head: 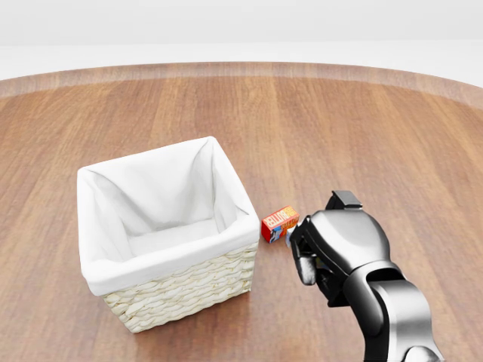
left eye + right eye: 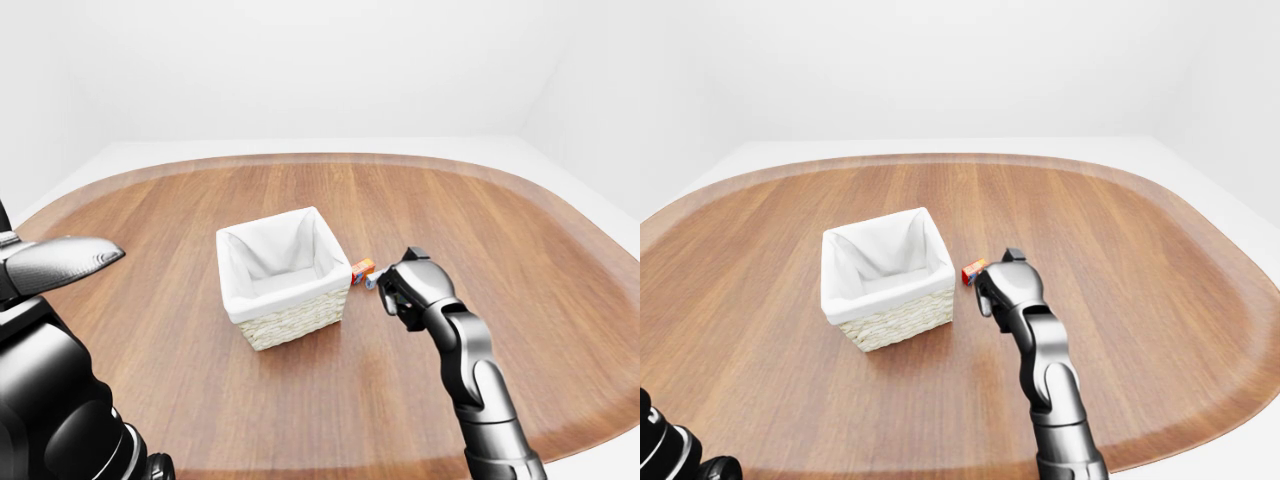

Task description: Pick up the alphabet soup and put it in the basket.

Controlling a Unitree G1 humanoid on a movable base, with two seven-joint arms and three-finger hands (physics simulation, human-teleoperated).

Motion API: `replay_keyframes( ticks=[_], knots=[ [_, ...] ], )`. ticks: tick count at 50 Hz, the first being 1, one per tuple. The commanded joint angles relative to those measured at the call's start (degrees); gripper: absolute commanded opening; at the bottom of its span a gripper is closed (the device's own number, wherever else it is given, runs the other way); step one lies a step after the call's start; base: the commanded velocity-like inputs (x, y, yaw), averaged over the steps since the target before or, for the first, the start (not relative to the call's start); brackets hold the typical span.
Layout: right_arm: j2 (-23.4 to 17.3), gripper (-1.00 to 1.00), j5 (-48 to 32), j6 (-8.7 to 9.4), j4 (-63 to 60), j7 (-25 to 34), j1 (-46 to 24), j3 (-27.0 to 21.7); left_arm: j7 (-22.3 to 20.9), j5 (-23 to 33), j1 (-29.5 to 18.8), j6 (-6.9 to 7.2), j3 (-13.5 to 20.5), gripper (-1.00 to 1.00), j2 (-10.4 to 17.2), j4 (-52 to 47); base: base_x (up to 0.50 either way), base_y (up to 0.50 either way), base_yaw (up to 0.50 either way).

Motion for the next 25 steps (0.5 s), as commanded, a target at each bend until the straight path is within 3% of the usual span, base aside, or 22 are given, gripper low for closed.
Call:
replay_keyframes(
  ticks=[1, 12, 13, 17, 25],
  knots=[
    [-0.09, -0.93, 1.13, 3.24, -8.2, 7.45, -3.88, -0.9, -0.18, 0.13, 0.04, 0.0, 0.08, 1.0, -0.11, -0.25, 0.0, 0.0, 0.0],
    [0.36, -0.93, 1.15, 3.24, -8.49, 7.9, -5.42, -0.96, -0.73, 0.94, 0.38, 0.0, -0.36, 1.0, -0.23, 0.14, 0.0, 0.0, 0.0],
    [0.69, -0.93, 0.22, 3.24, -10.21, 9.99, -9.11, -0.54, -0.46, 0.75, 0.12, 0.0, -0.26, 1.0, -0.3, -0.14, 0.0, 0.0, 0.0],
    [0.61, -0.92, -0.02, 3.24, -11.11, 12.32, -11.74, -0.67, -0.56, 0.54, 0.11, 0.0, -0.03, 1.0, -0.57, -0.18, 0.0, 0.0, 0.0],
    [0.48, -0.93, -0.27, 3.24, -12.47, 12.53, -14.92, -0.93, -0.63, 0.59, 0.23, 0.0, -0.18, 1.0, -0.59, -0.1, 0.0, 0.0, 0.0]
  ],
)
